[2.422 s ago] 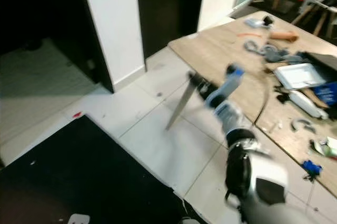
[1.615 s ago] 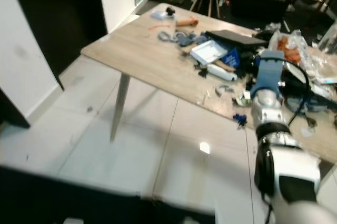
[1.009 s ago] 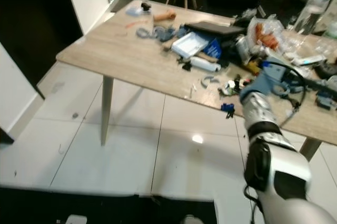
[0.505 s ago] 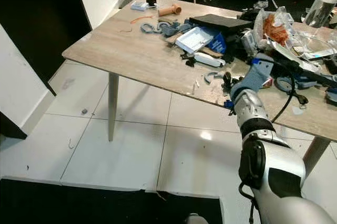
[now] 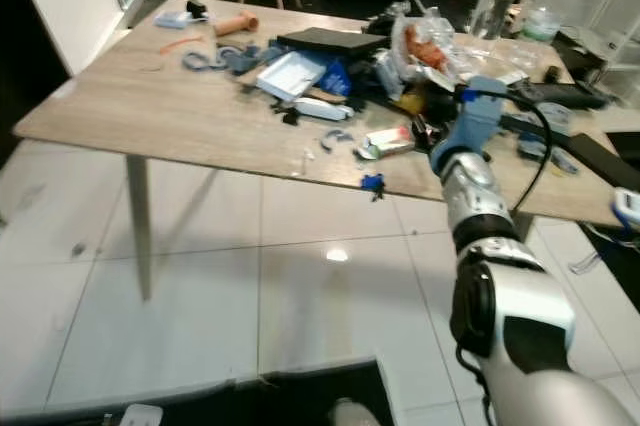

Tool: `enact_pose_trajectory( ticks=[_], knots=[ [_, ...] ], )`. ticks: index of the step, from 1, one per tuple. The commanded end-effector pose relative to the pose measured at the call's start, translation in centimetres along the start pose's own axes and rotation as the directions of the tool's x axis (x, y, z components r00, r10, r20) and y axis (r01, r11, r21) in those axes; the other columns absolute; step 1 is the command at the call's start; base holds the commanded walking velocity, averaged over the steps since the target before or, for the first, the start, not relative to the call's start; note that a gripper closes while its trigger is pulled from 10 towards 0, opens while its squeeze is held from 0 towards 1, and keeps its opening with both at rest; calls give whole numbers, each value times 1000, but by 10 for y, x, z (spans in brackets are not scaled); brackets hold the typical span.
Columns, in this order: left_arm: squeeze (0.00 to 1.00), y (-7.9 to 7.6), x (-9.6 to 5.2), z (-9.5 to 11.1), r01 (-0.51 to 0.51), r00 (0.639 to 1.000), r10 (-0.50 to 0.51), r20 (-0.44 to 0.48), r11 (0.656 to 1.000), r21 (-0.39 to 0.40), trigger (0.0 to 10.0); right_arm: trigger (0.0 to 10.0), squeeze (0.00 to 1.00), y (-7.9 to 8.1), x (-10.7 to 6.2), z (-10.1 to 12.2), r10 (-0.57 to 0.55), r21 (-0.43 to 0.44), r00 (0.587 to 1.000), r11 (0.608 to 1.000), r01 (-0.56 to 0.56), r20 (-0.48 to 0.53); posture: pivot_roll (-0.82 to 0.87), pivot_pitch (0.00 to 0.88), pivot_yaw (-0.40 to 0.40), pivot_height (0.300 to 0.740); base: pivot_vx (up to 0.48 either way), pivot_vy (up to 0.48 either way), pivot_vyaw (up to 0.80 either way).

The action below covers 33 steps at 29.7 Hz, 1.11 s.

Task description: Picking trash to rubbish bin

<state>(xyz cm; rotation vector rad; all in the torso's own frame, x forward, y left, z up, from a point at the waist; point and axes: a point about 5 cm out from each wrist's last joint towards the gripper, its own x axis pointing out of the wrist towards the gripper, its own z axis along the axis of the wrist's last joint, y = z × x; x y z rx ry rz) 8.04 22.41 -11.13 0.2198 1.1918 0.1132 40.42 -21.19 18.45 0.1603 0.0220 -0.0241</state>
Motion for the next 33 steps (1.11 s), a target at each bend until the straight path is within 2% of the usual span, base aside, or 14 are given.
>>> enact_pose_trajectory(
  ticks=[1,10,13,16,18,21,25,26,29,30,31,33],
  knots=[
    [0,-4,0,-2,13,1000,-13,-14,1000,-11,10000,10000,0,2,0,-3,5,-3,1000,1000,-5,-12,103,49,-20,740,446,0,0],
    [0,-6,0,-2,20,1000,-20,-16,1000,-8,10000,10000,0,3,0,-5,11,-18,1000,1000,-11,-23,106,50,-27,740,450,0,0],
    [0,-7,0,-3,21,1000,-21,-16,1000,-8,10000,10000,0,5,0,-8,11,-31,999,999,-12,-45,106,49,-28,740,451,0,-800],
    [0,-8,-1,-2,20,1000,-20,-11,999,-34,10000,10000,0,5,0,-9,5,-61,998,998,-9,-57,108,47,-30,740,270,0,0],
    [0,-9,-1,-2,24,1000,-24,-7,999,-36,10000,10000,0,0,-1,-10,-46,-107,996,994,37,-80,110,48,-31,740,0,0,0],
    [0,-10,-1,-2,29,1000,-29,-9,999,-26,10000,10000,0,-14,-3,-17,-182,-64,972,983,174,-150,110,47,-32,740,0,0,0],
    [0,-10,-1,-3,33,999,-33,-10,999,-20,10000,10000,0,-15,-4,-21,-199,-31,960,980,196,-197,110,48,-33,740,0,0,0],
    [0,-10,-1,-3,34,999,-34,-10,999,-17,10000,10000,0,-14,-4,-22,-189,-31,959,982,186,-209,110,48,-33,740,0,0,0],
    [0,-11,-1,-4,42,999,-42,-11,999,-3,10000,10000,0,-1,-1,-17,-44,-156,971,988,7,-234,103,49,-27,740,0,0,0],
    [0,-12,-1,-3,46,999,-46,-10,999,4,10000,10000,0,2,0,-13,17,-246,969,966,-79,-245,103,49,-27,740,0,0,0],
    [0,-12,-1,-3,46,999,-46,-10,999,4,10000,10000,0,2,0,-13,17,-246,969,966,-79,-245,103,49,-27,740,0,0,0],
    [0,-13,-1,-3,50,999,-50,-10,999,13,10000,10000,0,5,1,-8,83,-354,960,918,-177,-266,95,53,-21,740,0,0,0]
  ],
)
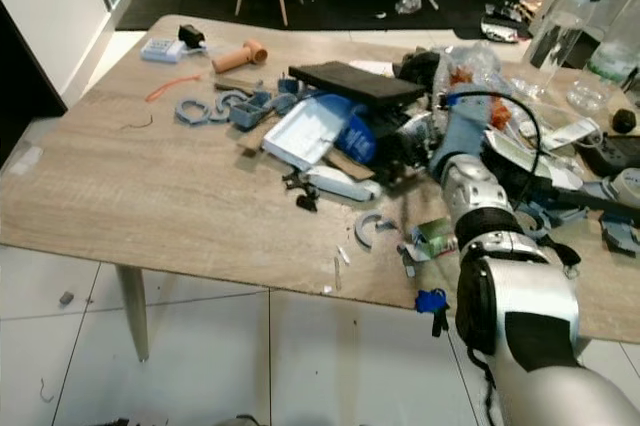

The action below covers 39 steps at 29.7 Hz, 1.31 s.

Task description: Picking trash to rubbish bin

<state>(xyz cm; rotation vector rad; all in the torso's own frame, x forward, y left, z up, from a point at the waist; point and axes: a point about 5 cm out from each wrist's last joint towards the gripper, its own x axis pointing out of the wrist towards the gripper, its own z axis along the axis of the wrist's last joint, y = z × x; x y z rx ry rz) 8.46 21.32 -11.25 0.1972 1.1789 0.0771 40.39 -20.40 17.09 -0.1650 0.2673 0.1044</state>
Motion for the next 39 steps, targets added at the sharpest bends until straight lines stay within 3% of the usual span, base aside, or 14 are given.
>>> enact_pose_trajectory(
  ticks=[1,2,3,5,9,10,13,15,16,18,21,25,32,39],
  knots=[
    [0,-3,-1,-8,12,1000,-12,-26,1000,14,10000,10000,0,-3,-1,7,33,-84,999,996,-33,-1,95,53,-21,740,0,0,0],
    [0,-3,-1,-8,12,1000,-12,-26,1000,14,10000,10000,0,-3,-1,7,33,-84,999,996,-33,-1,95,53,-21,740,0,0,0],
    [0,-4,-1,-6,18,1000,-17,-22,1000,23,10000,10000,0,-11,-5,14,102,-246,995,964,-103,-17,88,54,-18,740,0,0,0],
    [0,-5,-1,-5,21,1000,-21,-20,999,27,10000,10000,0,-18,-9,17,141,-381,988,912,-152,-57,86,55,-18,740,0,0,0],
    [0,-6,-1,-5,23,1000,-23,-19,999,29,10000,10000,0,-34,-15,19,116,-509,987,846,-155,-108,86,57,-22,740,0,0,0],
    [0,-6,-1,-5,25,1000,-25,-18,999,29,10000,10000,0,-53,-24,27,95,-604,985,780,-164,-145,84,56,-22,740,0,0,0],
    [0,-7,-1,-5,28,999,-27,-19,999,28,10000,10000,0,-62,-33,32,188,-661,964,703,-264,-186,83,57,-22,740,0,0,0],
    [0,-8,-1,-5,30,999,-29,-21,999,28,10000,10000,0,-57,-42,25,346,-722,898,545,-427,-271,77,57,-23,740,0,0,0],
    [0,-8,-1,-5,30,999,-29,-21,999,28,10000,10000,0,-57,-42,25,346,-722,898,545,-427,-271,77,57,-23,740,0,0,0],
    [0,-9,-1,-5,31,999,-30,-21,999,29,10000,10000,0,-56,-46,20,399,-703,851,493,-512,-340,77,57,-25,740,0,0,0],
    [0,-9,-1,-5,29,999,-28,-21,999,29,10000,10000,0,-50,-54,0,496,-568,668,360,-740,-555,81,61,-31,740,0,0,0],
    [0,-9,-1,-6,27,999,-26,-21,999,26,10000,10000,0,-47,-52,-5,486,-551,645,342,-761,-589,84,62,-34,740,0,0,0],
    [0,-8,-3,-12,22,999,-21,-32,1000,14,10000,10000,0,-40,-56,-22,554,-444,525,286,-849,-647,102,69,-33,740,0,0,0],
    [0,-5,-3,-16,17,999,-16,-40,1000,16,10000,10000,0,-47,-59,-32,533,-402,509,312,-861,-676,104,74,-28,740,0,0,0]
  ],
)
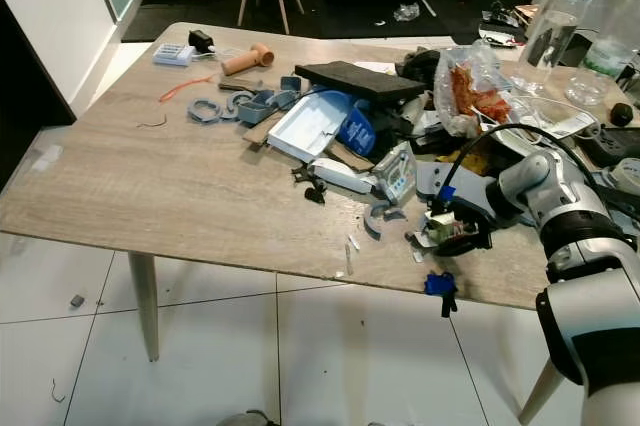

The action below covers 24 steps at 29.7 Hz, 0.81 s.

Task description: Picking trash to rubbish bin

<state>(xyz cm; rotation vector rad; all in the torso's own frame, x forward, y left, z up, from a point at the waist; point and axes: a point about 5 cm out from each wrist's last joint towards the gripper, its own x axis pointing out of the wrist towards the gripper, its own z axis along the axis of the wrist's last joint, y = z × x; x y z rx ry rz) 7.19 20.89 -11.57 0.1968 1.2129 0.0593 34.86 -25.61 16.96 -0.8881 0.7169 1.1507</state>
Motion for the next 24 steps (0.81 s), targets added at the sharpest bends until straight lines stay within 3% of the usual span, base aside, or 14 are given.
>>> enact_pose_trajectory(
  ticks=[1,15,24],
  knots=[
    [0,1,-1,-4,-1,1000,1,-8,1000,6,10000,10000,0,4,2,-9,4,21,1000,1000,-4,-25,106,77,-25,740,0,0,0],
    [0,6,-1,-6,-8,1000,9,-10,1000,20,10000,10000,0,-3,-17,-9,-45,6,998,999,45,-33,105,79,-10,740,0,0,0],
    [0,8,-2,-7,-10,1000,10,-9,1000,25,10000,10000,0,6,-12,-26,-5,-71,981,997,-9,-194,100,75,-14,740,0,0,0]
  ],
)
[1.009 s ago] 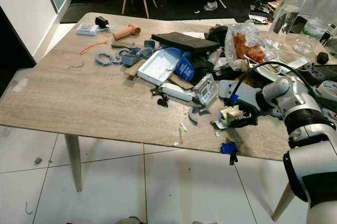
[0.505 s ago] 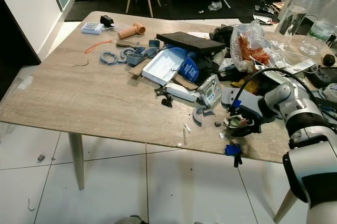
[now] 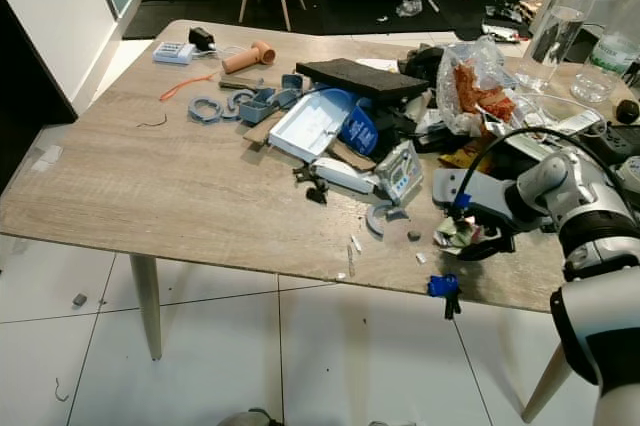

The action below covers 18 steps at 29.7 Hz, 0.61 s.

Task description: Picking trash to rubbish bin

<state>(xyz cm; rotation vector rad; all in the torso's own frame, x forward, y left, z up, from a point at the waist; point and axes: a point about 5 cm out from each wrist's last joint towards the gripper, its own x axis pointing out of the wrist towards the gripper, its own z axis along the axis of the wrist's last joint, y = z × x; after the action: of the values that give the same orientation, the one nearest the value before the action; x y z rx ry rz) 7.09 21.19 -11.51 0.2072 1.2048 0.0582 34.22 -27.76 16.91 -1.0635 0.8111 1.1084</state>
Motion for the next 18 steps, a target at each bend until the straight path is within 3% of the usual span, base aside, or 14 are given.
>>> enact_pose_trajectory(
  ticks=[1,5,12,13,14,18],
  knots=[
    [0,5,-1,-6,-5,1000,5,-18,1000,17,10000,10000,0,7,5,-8,19,-6,999,1000,-19,-36,98,76,-13,740,0,0,0],
    [0,5,-1,-5,-1,1000,2,-16,1000,25,10000,10000,0,16,22,-15,-6,-45,995,999,1,-100,90,74,-7,740,0,0,0],
    [0,4,0,-2,2,1000,-1,-10,999,34,10000,10000,0,18,27,-14,0,-43,996,999,-4,-90,86,74,-4,740,0,0,0],
    [0,4,0,-2,2,1000,-1,-9,999,35,10000,4118,0,19,27,-15,-3,-37,996,999,0,-91,84,76,-2,740,0,0,0],
    [0,5,0,-1,2,1000,-1,-8,999,37,10000,0,0,19,27,-16,-4,-30,995,1000,1,-96,82,78,-1,740,0,0,0],
    [0,5,0,0,1,1000,-1,-7,999,39,10000,0,0,20,27,-17,-5,-18,995,1000,3,-96,82,79,-3,740,0,0,0]
  ],
)
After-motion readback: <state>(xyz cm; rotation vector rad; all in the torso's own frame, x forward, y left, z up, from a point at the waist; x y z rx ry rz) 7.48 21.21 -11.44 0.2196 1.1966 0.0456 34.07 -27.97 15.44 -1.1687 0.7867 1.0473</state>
